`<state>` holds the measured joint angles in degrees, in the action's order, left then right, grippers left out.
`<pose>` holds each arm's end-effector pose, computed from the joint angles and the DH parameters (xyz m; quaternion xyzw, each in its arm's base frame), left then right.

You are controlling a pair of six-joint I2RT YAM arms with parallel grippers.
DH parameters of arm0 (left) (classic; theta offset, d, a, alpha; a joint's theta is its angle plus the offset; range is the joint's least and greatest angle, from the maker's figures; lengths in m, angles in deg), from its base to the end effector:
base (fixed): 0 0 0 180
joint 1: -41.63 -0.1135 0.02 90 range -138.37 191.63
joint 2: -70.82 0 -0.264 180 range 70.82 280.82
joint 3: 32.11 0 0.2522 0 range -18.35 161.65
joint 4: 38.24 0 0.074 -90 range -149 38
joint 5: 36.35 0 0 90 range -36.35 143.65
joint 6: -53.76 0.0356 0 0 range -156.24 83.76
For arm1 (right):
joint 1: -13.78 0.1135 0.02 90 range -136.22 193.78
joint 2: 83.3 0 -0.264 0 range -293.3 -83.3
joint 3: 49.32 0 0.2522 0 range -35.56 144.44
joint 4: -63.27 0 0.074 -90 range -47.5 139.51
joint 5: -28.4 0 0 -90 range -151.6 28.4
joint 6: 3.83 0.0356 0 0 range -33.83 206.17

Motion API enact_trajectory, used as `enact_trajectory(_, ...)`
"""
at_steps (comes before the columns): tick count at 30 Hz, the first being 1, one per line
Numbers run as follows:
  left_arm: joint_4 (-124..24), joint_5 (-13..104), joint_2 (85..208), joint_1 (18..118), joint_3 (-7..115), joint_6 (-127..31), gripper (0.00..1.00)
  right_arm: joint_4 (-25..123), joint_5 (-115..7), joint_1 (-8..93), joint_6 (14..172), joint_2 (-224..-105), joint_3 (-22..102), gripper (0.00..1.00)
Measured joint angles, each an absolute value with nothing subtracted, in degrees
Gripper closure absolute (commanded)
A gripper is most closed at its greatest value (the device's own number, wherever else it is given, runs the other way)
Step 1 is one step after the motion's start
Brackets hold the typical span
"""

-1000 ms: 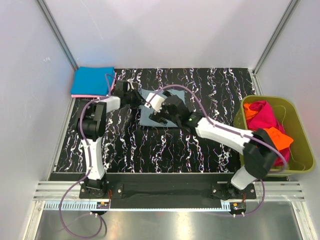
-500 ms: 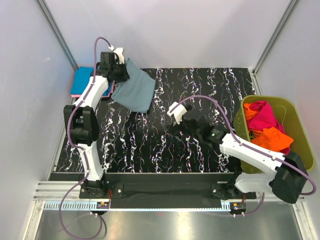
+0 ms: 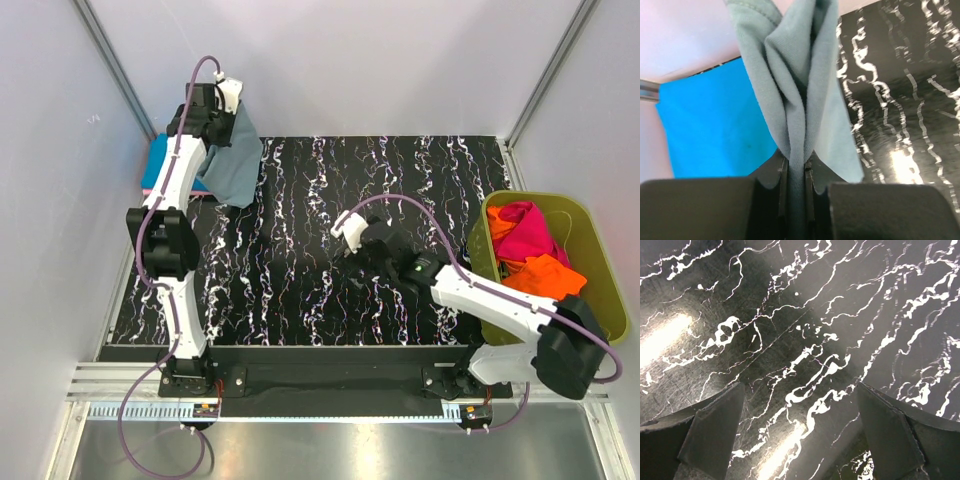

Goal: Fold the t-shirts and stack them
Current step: Neatly place the folded tshirt to the corner

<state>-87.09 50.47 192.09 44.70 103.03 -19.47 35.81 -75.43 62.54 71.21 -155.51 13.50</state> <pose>0.4908 -0.0283 0.3368 0.1654 0.8711 0.0306 0.4614 0.1877 0.2012 0.2586 -0.4229 0.7825 0.0261 0.4562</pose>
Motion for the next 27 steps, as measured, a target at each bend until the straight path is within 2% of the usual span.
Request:
enact_trajectory(13, -89.4, 49.9, 193.3, 38.0, 105.5, -16.5, 1.00, 36.2, -73.9, 62.5, 70.5, -163.0, 17.1, 0.00)
enact_trajectory(27, -84.5, 48.0, 200.8, 33.8, 110.4, -20.7, 1.00, 36.6, -72.5, 62.3, 70.1, -169.0, 20.7, 0.00)
